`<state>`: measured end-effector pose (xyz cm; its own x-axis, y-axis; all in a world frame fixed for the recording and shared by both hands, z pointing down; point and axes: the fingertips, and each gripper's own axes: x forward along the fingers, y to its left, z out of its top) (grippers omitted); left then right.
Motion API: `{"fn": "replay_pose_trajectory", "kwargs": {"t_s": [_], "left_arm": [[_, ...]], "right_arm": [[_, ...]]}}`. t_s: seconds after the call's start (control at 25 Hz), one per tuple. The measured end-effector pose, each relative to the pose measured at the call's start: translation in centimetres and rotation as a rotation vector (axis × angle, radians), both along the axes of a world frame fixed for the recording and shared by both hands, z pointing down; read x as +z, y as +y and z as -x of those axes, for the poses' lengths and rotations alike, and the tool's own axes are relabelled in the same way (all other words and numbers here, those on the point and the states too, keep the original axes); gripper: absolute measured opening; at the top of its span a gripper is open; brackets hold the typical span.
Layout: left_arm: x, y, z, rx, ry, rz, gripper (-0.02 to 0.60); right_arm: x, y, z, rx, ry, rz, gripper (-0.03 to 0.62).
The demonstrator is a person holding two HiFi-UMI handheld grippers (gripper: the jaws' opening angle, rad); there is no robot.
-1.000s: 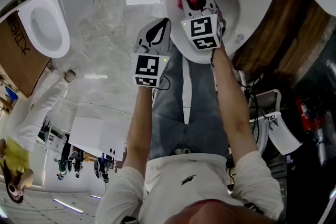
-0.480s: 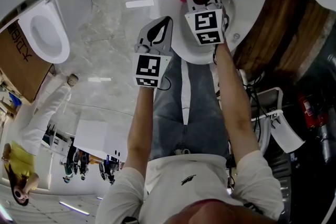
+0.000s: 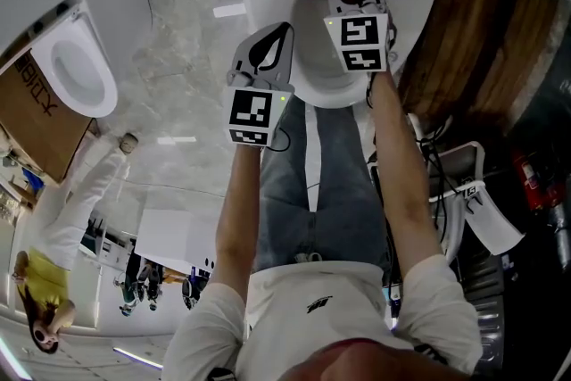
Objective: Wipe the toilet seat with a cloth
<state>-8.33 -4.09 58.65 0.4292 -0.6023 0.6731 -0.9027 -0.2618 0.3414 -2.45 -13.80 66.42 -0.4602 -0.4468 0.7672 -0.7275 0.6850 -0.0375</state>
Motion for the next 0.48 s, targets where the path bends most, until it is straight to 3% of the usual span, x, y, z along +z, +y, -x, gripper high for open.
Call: {"fn": "replay_pose_trajectory", "kwargs": {"t_s": [0.28,0.48], "left_arm": [[-0.3,-1.1,-3.0,0.031,0.023,-0.004,0.011],[-1.0,-1.6,-5.2,0.047,0.046,-0.016,0.011]], "right_arm": [[0.1,-0.8,-4.2,0.08,0.021,-0.003,0.048],[0.1,-1.1,-6.7,0.085,0.04,-0.017,0.048]]}}
